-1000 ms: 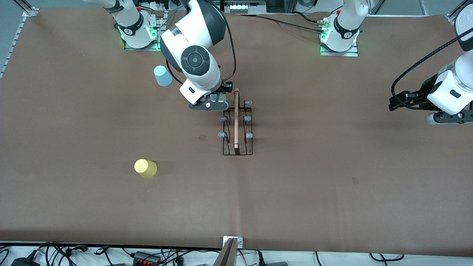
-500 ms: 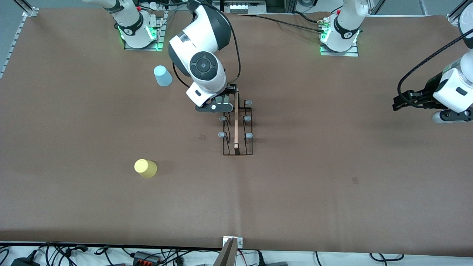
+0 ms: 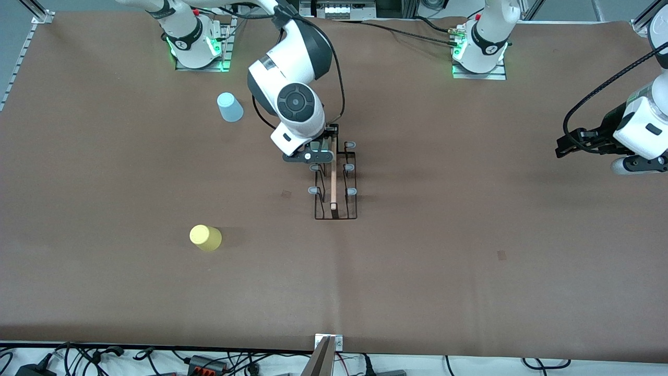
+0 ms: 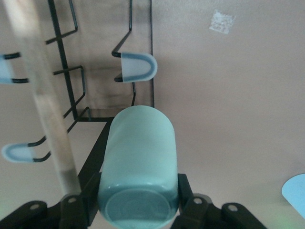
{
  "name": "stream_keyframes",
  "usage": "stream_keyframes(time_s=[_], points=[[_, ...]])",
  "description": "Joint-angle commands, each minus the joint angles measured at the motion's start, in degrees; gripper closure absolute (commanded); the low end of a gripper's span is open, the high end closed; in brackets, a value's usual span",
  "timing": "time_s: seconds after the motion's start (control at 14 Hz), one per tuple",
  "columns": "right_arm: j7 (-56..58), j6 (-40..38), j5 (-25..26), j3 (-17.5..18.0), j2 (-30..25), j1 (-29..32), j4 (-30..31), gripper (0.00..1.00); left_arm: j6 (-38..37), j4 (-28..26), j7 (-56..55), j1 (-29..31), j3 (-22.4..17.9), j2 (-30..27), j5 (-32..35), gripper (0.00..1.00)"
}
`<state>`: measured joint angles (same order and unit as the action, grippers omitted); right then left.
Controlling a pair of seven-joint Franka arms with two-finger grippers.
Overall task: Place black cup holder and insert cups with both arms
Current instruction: 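Lower the blue cup onto a rack peg with the right gripper, then open the right gripper and move it to the yellow cup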
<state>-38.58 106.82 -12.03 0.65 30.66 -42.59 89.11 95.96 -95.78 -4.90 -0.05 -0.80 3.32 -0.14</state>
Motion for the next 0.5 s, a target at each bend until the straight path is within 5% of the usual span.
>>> stream_keyframes(time_s=[0.0, 0.43], points=[[-1.49, 1.01, -0.63, -0.22, 1.86, -0.56, -1.48, 0.0, 0.46, -0.2, 0.77, -0.12, -0.16, -0.6, 0.75, 0.0], [-8.97, -1.61, 0.33, -3.18, -0.51, 1.97, -8.24, 0.0, 0.55, -0.2, 0.95, -0.12, -0.16, -0.6, 0.84, 0.0]])
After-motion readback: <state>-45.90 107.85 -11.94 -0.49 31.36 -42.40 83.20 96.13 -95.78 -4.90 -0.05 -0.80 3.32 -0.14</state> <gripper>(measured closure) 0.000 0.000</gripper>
